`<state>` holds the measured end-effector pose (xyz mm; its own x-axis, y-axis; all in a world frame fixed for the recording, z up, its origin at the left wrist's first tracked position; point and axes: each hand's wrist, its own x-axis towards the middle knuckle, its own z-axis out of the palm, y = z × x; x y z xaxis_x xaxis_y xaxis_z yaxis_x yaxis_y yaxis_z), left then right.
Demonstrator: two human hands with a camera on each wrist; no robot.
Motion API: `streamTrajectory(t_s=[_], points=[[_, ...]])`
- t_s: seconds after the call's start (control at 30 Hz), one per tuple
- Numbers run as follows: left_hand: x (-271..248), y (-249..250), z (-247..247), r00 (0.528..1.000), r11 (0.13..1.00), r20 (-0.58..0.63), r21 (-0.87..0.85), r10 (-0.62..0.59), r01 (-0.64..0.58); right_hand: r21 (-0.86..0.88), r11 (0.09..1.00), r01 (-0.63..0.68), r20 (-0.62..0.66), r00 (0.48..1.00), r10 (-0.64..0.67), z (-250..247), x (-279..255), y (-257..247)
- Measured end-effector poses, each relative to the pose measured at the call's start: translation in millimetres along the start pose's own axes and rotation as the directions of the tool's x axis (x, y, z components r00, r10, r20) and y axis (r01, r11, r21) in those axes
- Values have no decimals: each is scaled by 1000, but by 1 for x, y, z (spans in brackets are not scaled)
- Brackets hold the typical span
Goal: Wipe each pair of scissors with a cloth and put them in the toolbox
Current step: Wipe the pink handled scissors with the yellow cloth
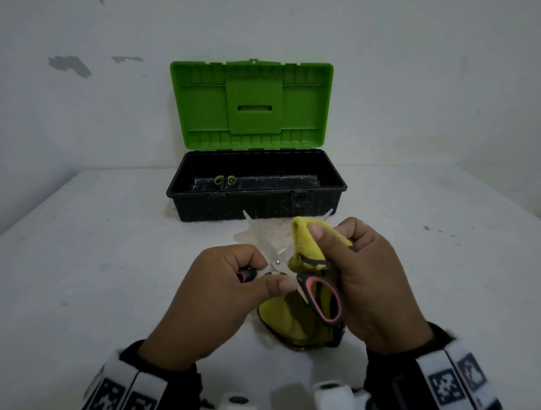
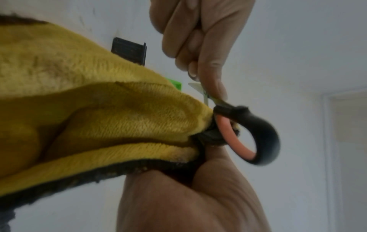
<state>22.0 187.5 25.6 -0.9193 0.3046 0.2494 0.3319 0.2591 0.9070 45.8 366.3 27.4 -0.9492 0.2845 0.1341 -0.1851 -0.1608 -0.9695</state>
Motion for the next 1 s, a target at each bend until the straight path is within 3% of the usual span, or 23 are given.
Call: streamTrajectory(t_s=[0.1,0.23,0.43,0.67,0.83,1.0], points=[[-2,4,-2,996,994,71,-93,-55,61,-13,1000,-12,31,999,13,1,-2,-1],[-2,7,1,997,997,76,-65,-30,35,2,999,33,-58,998,-33,-7,7,-3],[-4,9,-4,991,980,118,-177,-69,89,-2,1000,-1,49,999,1,2,-7,0],[1,11,-1,989,977,127,-193,-71,94,28,998,55,-43,998,-54,3,1,4],[-3,6,-3,983,966,154,-224,-94,128,42,999,7,38,999,-9,9,-9,10],[-4,8,-2,982,964,148,-222,-116,147,12,998,68,-49,997,-67,4,7,2]])
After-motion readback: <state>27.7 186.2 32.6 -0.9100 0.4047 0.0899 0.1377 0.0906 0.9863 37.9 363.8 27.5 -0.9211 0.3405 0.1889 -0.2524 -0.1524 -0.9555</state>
